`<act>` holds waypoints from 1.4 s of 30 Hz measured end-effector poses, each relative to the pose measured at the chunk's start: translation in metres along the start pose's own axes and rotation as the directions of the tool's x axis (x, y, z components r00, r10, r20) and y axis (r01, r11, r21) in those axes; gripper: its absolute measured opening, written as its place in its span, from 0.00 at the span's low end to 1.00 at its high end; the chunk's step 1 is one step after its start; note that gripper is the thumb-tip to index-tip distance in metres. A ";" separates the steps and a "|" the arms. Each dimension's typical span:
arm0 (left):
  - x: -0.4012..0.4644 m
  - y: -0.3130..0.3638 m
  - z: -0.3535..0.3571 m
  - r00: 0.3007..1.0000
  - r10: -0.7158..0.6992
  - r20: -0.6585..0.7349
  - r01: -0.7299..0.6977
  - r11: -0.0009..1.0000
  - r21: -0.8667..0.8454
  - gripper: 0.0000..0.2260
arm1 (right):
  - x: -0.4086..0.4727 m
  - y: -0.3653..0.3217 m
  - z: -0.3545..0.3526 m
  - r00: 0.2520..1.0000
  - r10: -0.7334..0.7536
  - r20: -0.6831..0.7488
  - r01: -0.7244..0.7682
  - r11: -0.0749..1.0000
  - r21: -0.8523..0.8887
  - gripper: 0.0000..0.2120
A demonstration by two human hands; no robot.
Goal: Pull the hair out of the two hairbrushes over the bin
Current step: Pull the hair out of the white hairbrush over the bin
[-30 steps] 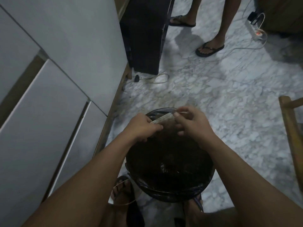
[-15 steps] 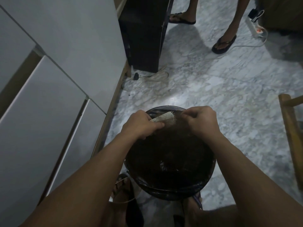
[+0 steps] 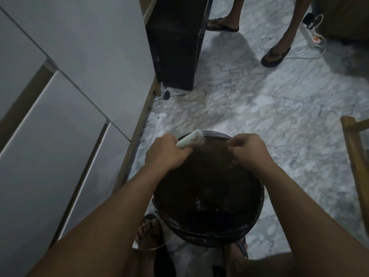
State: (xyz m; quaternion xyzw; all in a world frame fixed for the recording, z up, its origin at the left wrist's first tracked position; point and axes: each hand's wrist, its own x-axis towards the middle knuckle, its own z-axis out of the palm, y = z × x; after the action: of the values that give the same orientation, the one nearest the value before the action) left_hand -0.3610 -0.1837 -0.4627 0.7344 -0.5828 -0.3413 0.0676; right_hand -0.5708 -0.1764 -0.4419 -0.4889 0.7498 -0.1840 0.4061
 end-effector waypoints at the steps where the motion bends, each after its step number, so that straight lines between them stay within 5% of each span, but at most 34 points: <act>1: 0.000 0.001 0.001 1.000 0.006 0.015 -0.006 1.000 -0.015 0.18 | -0.001 -0.002 0.002 0.998 -0.007 0.056 0.006 0.999 0.032 0.10; 6: -0.004 0.011 0.005 0.998 0.040 0.052 -0.034 0.994 -0.100 0.14 | -0.007 -0.009 0.015 0.943 0.031 0.332 -0.158 0.919 0.362 0.14; 10: -0.005 0.015 0.005 0.996 0.057 0.065 -0.050 0.993 -0.102 0.09 | -0.012 -0.008 0.021 0.953 -0.033 0.302 -0.042 0.970 0.240 0.04; 16: 0.002 0.006 0.002 1.000 0.013 -0.015 -0.014 0.995 -0.102 0.14 | -0.009 -0.010 0.010 0.980 -0.021 0.197 -0.028 0.970 0.243 0.02; 27: 0.001 0.004 -0.007 0.969 0.008 -0.249 -0.008 1.000 0.002 0.20 | -0.008 -0.011 -0.014 0.938 0.009 0.347 -0.067 0.985 0.157 0.04; 32: 0.000 0.002 -0.002 0.991 0.052 -0.125 -0.068 0.990 -0.121 0.20 | -0.010 -0.002 -0.017 0.918 0.025 0.397 0.012 0.996 -0.089 0.04; 34: -0.002 0.005 0.001 0.995 0.079 -0.064 -0.089 0.978 -0.187 0.18 | -0.010 -0.001 -0.016 0.920 -0.019 0.392 0.076 0.989 -0.130 0.16; 39: -0.007 0.020 0.005 0.985 0.132 0.108 -0.094 0.949 -0.301 0.06 | -0.011 -0.006 -0.001 0.956 -0.057 0.288 0.007 0.985 0.174 0.25; 42: -0.007 0.022 0.008 0.972 0.154 0.177 -0.086 0.936 -0.342 0.09 | -0.009 -0.003 0.008 0.973 -0.051 0.223 0.012 0.985 0.173 0.23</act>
State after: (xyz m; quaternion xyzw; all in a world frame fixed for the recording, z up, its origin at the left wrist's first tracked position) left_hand -0.3842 -0.1816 -0.4547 0.6369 -0.5649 -0.5021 0.1521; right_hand -0.5607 -0.1689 -0.4412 -0.4819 0.6722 -0.1971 0.5264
